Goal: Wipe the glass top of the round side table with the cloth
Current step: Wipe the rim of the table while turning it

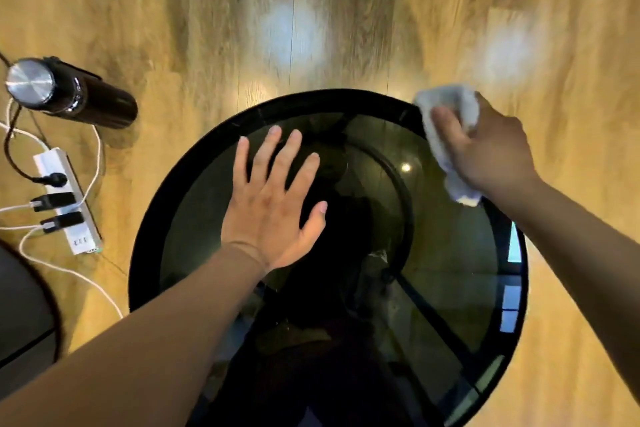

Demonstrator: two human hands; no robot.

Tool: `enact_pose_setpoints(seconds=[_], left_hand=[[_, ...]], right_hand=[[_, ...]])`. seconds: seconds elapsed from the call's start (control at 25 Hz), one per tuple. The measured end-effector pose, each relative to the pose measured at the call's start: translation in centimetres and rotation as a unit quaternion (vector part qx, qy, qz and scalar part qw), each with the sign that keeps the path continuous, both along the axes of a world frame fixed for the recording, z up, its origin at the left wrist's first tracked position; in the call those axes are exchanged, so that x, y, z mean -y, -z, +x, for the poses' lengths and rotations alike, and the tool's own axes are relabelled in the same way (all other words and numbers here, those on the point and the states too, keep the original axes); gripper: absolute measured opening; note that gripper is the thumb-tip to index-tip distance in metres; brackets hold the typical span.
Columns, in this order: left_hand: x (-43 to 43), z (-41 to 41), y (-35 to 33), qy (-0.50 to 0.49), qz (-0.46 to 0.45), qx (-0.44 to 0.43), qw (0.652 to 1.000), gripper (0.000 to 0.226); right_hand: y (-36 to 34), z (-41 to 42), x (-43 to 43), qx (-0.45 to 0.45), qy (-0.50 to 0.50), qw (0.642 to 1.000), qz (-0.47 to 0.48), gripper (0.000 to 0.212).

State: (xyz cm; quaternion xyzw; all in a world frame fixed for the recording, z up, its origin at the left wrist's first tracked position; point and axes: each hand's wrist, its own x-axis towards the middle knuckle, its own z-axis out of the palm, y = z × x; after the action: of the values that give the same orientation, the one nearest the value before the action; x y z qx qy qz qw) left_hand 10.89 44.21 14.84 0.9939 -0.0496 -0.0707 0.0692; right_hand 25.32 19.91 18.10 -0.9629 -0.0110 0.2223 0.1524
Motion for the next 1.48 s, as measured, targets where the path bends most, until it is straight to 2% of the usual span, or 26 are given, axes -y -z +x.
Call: enact_pose_setpoints(seconds=[0.12,0.24,0.36,0.48,0.56,0.64,0.72,0.8,0.88,0.96,1.04,1.12,1.2,1.24,1.32,1.4,1.48], left_hand=[[0.0,0.0,0.0,-0.002,0.008,-0.006,1.0,0.063],[0.0,0.0,0.0,-0.008,0.013,-0.009,1.0,0.063],[0.1,0.1,0.1,-0.012,0.0,0.013,1.0,0.061],[0.2,-0.2,0.0,-0.022,-0.004,0.028,0.999,0.057],[0.2,-0.1,0.1,-0.022,-0.005,0.037,0.999,0.056],[0.5,-0.3,0.0,-0.021,-0.005,0.033,0.999,0.056],[0.6,-0.5,-0.1,-0.021,-0.003,0.023,0.999,0.057],[0.6,-0.5,-0.6,-0.031,-0.003,0.005,1.0,0.058],[1.6,0.2,-1.9,-0.055,-0.012,-0.009,0.998,0.059],[4.3,1.2,-3.6,-0.037,-0.019,-0.023,0.999,0.067],[7.9,1.9,-4.7,0.044,-0.003,-0.097,0.994,0.093],[10.9,2.6,-4.7,0.095,0.051,-0.194,0.975,0.121],[12.4,3.0,-4.4,0.096,0.092,-0.246,0.96,0.132],[12.8,3.2,-4.3,0.089,0.094,-0.257,0.958,0.134],[13.3,3.5,-4.2,0.077,0.101,-0.27,0.954,0.135],[13.7,3.6,-4.4,0.066,0.103,-0.285,0.951,0.134],[13.8,3.6,-4.6,0.055,0.097,-0.293,0.949,0.131]], right_hand=[[-2.0,-5.5,5.5,-0.039,0.145,0.988,-0.04,0.051],[-2.1,-3.4,2.2,-0.001,0.12,0.992,-0.035,0.05],[-0.5,1.9,-7.8,0.008,-0.054,0.999,0.002,0.052],[0.1,1.5,-18.5,0.011,-0.289,0.957,0.021,0.051],[0.3,1.1,-19.8,0.019,-0.318,0.947,0.039,0.05],[1.1,2.4,-15.3,0.035,-0.251,0.966,0.051,0.057],[1.8,2.8,-7.2,0.046,-0.124,0.991,0.028,0.063],[2.0,-0.3,1.9,0.006,0.0,1.0,0.02,0.064],[1.3,-7.7,9.2,-0.031,0.127,0.991,0.014,0.067],[-0.4,-16.4,12.6,-0.057,0.25,0.967,0.012,0.071],[-2.4,-21.7,12.2,-0.077,0.283,0.955,0.041,0.076],[-2.6,-21.5,11.5,-0.062,0.262,0.962,0.048,0.071],[-1.3,-16.0,10.6,-0.006,0.245,0.969,0.044,0.057],[-0.6,-12.2,9.4,0.02,0.209,0.977,0.042,0.053],[0.4,-4.6,5.3,0.052,0.052,0.997,0.037,0.054],[1.2,0.3,1.2,0.042,-0.078,0.994,0.059,0.058],[1.4,1.9,-0.7,0.015,-0.108,0.99,0.09,0.057]])
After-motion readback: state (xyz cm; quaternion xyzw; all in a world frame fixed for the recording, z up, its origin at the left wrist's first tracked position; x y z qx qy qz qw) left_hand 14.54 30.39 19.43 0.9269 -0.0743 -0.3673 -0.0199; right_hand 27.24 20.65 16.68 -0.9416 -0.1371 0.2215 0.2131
